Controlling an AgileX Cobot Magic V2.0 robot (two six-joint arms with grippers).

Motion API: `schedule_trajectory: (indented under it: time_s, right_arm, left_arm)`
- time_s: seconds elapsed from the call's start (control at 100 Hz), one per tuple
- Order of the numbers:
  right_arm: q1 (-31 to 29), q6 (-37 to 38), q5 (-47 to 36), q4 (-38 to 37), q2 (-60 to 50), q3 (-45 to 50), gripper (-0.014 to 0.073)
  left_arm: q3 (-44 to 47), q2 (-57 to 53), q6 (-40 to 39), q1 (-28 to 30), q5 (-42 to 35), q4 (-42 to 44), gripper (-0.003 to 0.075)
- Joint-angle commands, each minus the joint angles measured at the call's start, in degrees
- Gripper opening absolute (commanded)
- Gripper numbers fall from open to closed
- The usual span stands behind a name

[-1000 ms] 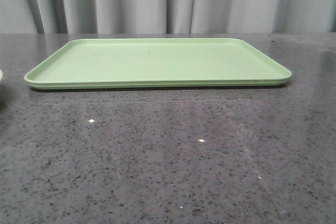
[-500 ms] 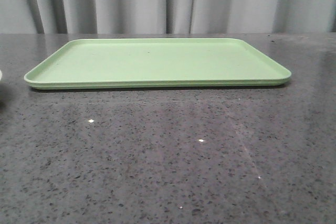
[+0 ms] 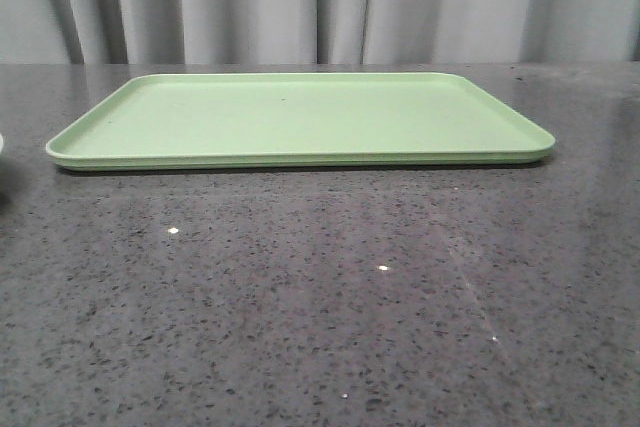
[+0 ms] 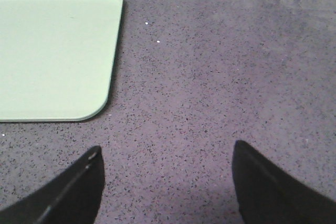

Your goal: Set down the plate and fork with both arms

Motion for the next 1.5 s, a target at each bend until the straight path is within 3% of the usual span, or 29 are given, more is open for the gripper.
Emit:
schedule_trajectory:
  time_s: [0.0, 0.6, 0.69, 0.94, 1.11, 1.49]
  right_arm:
    - [-0.10, -0.24, -3.59, 0.00, 0.38, -2.13, 0.0521]
    - [-0.10, -0.24, -3.59, 0.00, 0.38, -2.13, 0.0521]
    - [-0.10, -0.24, -3.59, 0.00, 0.38, -2.13, 0.0521]
    - [-0.10, -0.24, -3.46, 0.00, 0.38, -2.08, 0.0521]
    - [-0.10, -0.24, -3.46, 0.00, 0.38, -2.08, 0.0521]
    - [-0.10, -0.24, -3.46, 0.00, 0.38, -2.08, 0.0521]
  left_arm:
    - [-1.86, 2.48, -0.56, 0.14, -1.38, -0.22, 0.0509]
    - [-1.86, 13.68, -0.46, 0.14, 0.15, -0.87, 0.0447]
    - [-1.86, 13.90, -0.35, 0.14, 0.24, -1.68, 0.0392]
    - [-1.86, 14.00, -0.24, 0.14, 0.98, -1.95, 0.0120]
    - [-1.86, 14.00, 0.14, 0.14, 1.24, -1.95, 0.0001]
    - [-1.86, 13.62, 0.14, 0.14, 2.92, -2.61, -0.0020]
